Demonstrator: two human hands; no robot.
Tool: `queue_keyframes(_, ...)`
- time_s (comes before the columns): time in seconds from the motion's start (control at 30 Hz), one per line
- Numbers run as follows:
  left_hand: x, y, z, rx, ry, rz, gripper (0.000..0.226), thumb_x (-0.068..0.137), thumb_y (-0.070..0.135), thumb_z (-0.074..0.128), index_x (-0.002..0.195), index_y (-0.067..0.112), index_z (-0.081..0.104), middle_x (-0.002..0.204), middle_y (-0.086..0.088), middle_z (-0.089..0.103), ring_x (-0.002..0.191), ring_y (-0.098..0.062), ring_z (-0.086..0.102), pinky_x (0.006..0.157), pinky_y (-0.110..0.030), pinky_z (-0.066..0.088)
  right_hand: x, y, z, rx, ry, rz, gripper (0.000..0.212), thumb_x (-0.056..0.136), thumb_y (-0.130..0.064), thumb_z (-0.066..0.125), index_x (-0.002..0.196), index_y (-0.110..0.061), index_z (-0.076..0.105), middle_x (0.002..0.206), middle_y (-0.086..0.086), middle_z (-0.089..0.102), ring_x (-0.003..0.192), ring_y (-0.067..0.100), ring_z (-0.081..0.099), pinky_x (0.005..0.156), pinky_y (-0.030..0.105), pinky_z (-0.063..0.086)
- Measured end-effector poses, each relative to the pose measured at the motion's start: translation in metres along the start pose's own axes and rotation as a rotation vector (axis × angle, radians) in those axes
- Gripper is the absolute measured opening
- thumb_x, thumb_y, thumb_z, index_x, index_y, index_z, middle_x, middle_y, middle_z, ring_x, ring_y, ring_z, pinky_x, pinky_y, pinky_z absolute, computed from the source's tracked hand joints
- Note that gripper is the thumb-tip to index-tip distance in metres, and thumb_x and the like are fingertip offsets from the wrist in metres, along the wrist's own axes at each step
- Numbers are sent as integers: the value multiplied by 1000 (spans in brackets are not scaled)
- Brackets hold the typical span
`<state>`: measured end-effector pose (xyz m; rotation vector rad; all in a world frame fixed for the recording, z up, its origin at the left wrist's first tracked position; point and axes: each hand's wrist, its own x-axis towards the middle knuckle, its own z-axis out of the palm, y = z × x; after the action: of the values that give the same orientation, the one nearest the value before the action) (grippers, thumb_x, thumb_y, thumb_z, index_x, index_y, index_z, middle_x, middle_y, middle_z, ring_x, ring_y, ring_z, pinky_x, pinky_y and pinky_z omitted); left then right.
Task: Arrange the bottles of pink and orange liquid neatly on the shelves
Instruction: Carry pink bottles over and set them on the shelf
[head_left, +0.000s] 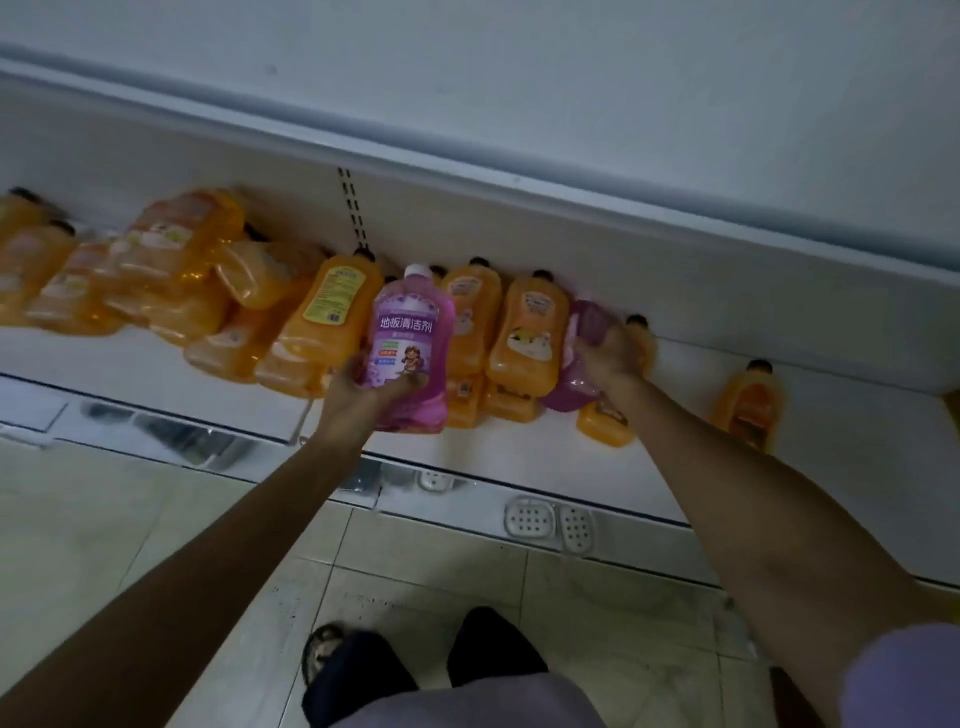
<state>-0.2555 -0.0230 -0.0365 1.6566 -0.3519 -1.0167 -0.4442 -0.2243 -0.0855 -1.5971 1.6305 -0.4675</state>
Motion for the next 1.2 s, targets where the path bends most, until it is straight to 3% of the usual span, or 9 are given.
queue_keyframes(0.33, -65, 19, -22, -46, 128, 10, 62, 70, 15, 77, 124, 8, 48, 111, -10, 61, 96, -27, 62, 81, -38, 53, -31, -27, -55, 311, -39, -80, 47, 86, -24, 39, 133, -20, 44, 118, 11, 60, 99, 29, 62, 78, 33, 51)
queue_keyframes(0.47, -98, 23, -53, -113, 177, 47, 57, 75, 11, 74, 124, 7, 46, 107, -7, 58, 86, -18, 61, 66, -24, 50, -78, -65, -29, 500, -380, -93, 36, 90, -34, 50, 123, -21, 56, 99, 3, 68, 88, 24, 67, 63, 25, 54)
queue_keyframes(0.57, -124, 18, -97, -146, 248, 60, 58, 75, 13, 74, 125, 5, 46, 112, -10, 60, 93, -23, 61, 69, -26, 51, -137, -100, 17, 757, -824, -34, 42, 84, -41, 59, 105, -4, 54, 90, 27, 58, 79, 44, 58, 65, 45, 53)
queue_keyframes(0.63, -143, 15, -138, -147, 303, 91, 56, 74, 13, 75, 122, 6, 49, 110, -10, 62, 89, -21, 63, 62, -22, 54, -181, -120, 50, 852, -1021, 90, 55, 70, -43, 77, 110, -9, 61, 106, 17, 67, 94, 31, 65, 86, 40, 54)
queue_keyframes(0.7, -165, 14, -185, -139, 370, 137, 50, 73, 9, 76, 116, 8, 52, 103, -8, 63, 81, -16, 63, 55, -15, 54, -225, -138, 86, 871, -1172, 96, 38, 69, -34, 82, 97, -11, 68, 89, 1, 74, 78, 10, 69, 77, 23, 56)
queue_keyframes(0.77, -191, 13, -235, -135, 439, 168, 49, 71, 8, 78, 113, 7, 54, 100, -8, 64, 78, -15, 63, 54, -13, 53, -269, -160, 119, 965, -1275, 91, 36, 65, -32, 85, 89, -11, 69, 74, -2, 72, 65, 9, 68, 65, 23, 57)
queue_keyframes(0.87, -229, 13, -308, -141, 528, 198, 56, 63, 12, 84, 111, 7, 56, 99, -10, 66, 77, -18, 64, 52, -19, 53, -335, -200, 165, 1093, -1409, 213, 56, 63, -47, 80, 101, -8, 66, 83, 11, 70, 75, 23, 68, 70, 34, 57)
queue_keyframes(1.07, -291, 16, -425, -170, 696, 297, 53, 69, 9, 79, 116, 8, 52, 96, -7, 65, 78, -19, 66, 52, -21, 54, -433, -272, 238, 1161, -1679, 168, 63, 61, -42, 82, 101, 1, 61, 83, 15, 64, 61, 23, 61, 50, 27, 50)
queue_keyframes(1.2, -304, 27, -474, -189, 731, 351, 64, 58, 13, 84, 115, 10, 54, 96, -6, 66, 79, -21, 67, 56, -26, 55, -455, -307, 280, 1054, -1683, 154, 59, 93, -56, 38, 106, -3, 58, 87, 14, 66, 70, 25, 65, 63, 36, 58)
